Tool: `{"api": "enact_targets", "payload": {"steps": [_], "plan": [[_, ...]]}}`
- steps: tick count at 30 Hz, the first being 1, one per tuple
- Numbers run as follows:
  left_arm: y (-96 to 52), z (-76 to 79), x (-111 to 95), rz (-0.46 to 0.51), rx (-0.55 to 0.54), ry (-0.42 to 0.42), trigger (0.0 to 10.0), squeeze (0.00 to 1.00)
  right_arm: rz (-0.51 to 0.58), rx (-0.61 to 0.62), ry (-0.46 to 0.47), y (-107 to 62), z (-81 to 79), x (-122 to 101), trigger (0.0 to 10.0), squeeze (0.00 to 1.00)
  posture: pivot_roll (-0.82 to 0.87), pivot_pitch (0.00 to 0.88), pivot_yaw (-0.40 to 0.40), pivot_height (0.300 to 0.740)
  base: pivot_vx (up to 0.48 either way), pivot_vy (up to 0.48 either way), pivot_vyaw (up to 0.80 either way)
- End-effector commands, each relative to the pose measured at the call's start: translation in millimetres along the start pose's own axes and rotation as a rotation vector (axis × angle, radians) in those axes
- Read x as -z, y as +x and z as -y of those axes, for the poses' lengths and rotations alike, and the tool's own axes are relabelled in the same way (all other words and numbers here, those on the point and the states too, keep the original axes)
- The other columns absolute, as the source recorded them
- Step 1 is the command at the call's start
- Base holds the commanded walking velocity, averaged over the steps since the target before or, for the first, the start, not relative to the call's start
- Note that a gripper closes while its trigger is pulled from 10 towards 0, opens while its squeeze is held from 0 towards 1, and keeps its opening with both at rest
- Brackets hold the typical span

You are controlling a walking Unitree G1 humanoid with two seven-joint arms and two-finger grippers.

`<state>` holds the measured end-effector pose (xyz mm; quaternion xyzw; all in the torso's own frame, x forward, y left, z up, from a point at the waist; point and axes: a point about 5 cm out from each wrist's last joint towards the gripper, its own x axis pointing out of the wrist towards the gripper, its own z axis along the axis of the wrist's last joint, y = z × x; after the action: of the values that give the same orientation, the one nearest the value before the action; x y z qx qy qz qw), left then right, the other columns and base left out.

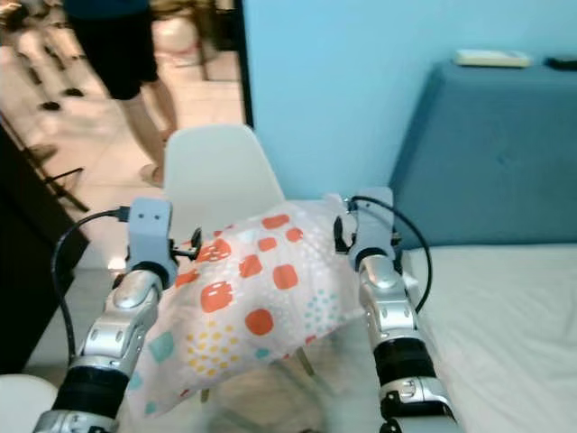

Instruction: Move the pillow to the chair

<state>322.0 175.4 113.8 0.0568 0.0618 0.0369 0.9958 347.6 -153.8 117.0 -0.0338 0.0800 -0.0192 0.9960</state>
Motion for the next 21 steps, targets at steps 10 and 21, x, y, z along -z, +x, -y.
{"api": "enact_targets", "payload": {"steps": [10, 21], "plan": [[-1.4, 0.6, 7, -0.023, -0.003, 0.005, 10.0, 0.00, -0.011, 0.000, -0.006, -1.1, 0.9, 1, 10.0, 0.00, 0.05, 0.059, 0.001, 0.740, 0.000, 0.000, -0.80], [-2.5, 3.8, 8, -0.026, 0.000, -0.005, 10.0, 0.00, -0.038, 0.038, -0.077, -2.1, 10.1, 3, 10.0, 0.00, 0.05, 0.061, -0.002, 0.740, 0.000, 0.000, -0.80]]}}
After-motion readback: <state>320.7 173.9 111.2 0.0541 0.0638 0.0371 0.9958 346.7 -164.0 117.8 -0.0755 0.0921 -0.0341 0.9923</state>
